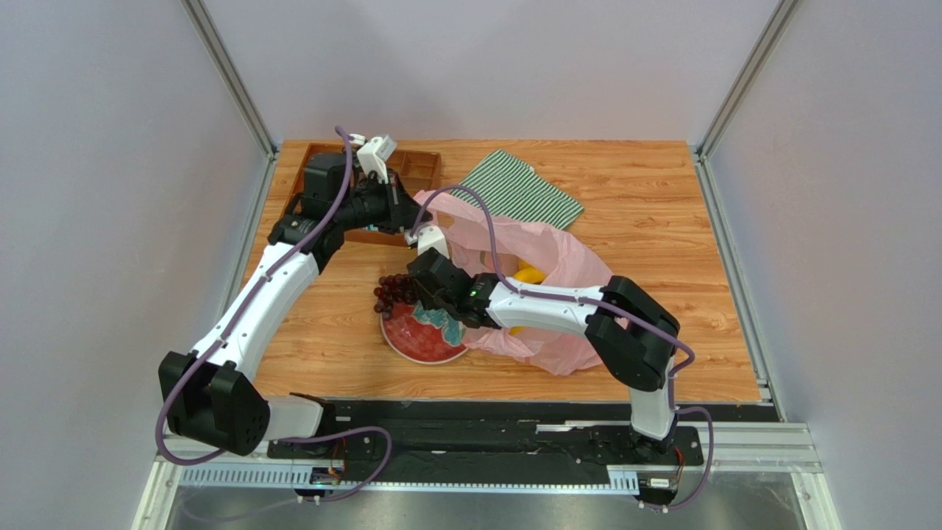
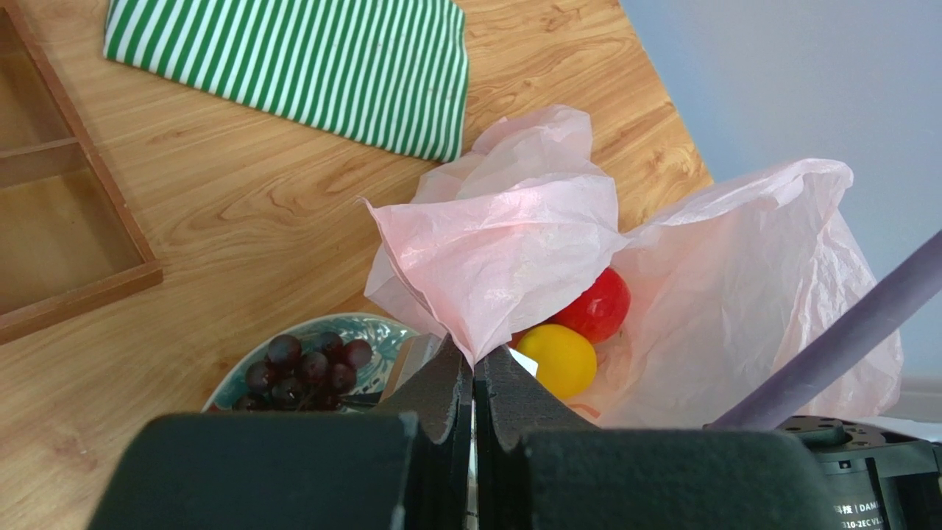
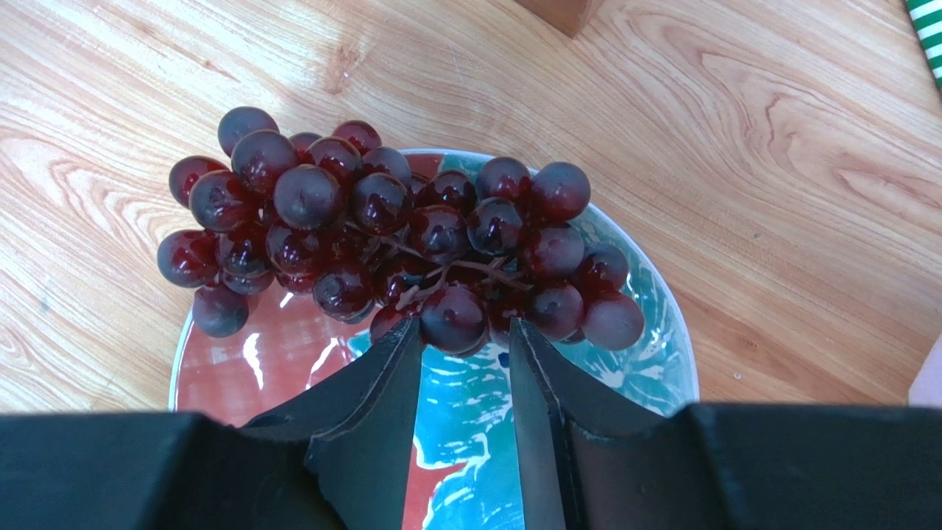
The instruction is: Place the fruits into the plastic bag
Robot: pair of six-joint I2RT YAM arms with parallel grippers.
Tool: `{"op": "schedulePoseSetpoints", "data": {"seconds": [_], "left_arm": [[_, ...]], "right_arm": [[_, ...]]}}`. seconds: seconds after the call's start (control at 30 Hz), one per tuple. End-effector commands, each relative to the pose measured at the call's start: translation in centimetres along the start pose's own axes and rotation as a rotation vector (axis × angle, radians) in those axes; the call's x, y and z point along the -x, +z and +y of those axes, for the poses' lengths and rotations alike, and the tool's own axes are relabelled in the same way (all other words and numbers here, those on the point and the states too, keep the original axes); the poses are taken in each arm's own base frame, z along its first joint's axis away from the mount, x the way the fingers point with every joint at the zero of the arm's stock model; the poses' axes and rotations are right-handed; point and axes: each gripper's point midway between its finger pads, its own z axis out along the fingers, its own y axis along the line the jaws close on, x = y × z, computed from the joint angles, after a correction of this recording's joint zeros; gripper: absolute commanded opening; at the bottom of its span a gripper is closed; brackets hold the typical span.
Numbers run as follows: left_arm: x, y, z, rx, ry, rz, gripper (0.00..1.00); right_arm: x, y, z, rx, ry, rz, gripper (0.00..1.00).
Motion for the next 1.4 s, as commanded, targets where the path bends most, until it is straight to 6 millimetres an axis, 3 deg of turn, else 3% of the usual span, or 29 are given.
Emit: {"op": "schedulePoseSetpoints", "data": {"seconds": [0.0, 0.23, 0.43, 0.5, 0.67, 0.8, 1.1, 1.2, 1.37], "left_arm": [[-0.8, -0.8, -3.0, -0.109, 0.007, 0.040, 0.00], [-0.8, -0.8, -3.1, -0.110, 0.007, 0.041, 0.00], [-0.7, -0.9, -3.1, -0.111, 0.008, 0.040, 0.00], [-0.8, -0.8, -3.1, -0.112, 0.007, 0.041, 0.00], [-0.8, -0.8, -3.1, -0.110, 0.007, 0.041, 0.00], [-0.7, -0.8, -3.1, -0.111, 0.006, 0.040, 0.00], [-0.7, -0.9, -3.1, -0.112, 0.005, 0.042, 0.00], [-0.8, -0.9, -3.2, -0.114, 0.005, 0.041, 0.00], [-0.7, -1.0, -3.3, -0.116, 0.007, 0.038, 0.00]], "right_arm": [[2.0, 1.4, -0.2, 0.012, 0.064, -0.059, 0.38], [1.9, 1.7, -0.2, 0.023, 0.031, -0.060, 0.30], [2.0, 1.5, -0.2, 0.027, 0.015, -0.065, 0.13], [2.2, 1.1, -0.2, 0.035, 0.011, -0.069, 0.02], [3.4, -0.8, 0.9, 0.099, -0.006, -0.107, 0.00], [5.3, -4.6, 3.6, 0.202, -0.074, -0.174, 0.00], [7.5, -13.3, 9.6, 0.439, -0.231, -0.295, 0.00], [8.1, -15.7, 10.5, 0.488, -0.253, -0.332, 0.00], [10.1, -19.1, 10.0, 0.514, -0.229, -0.397, 0.00]]}}
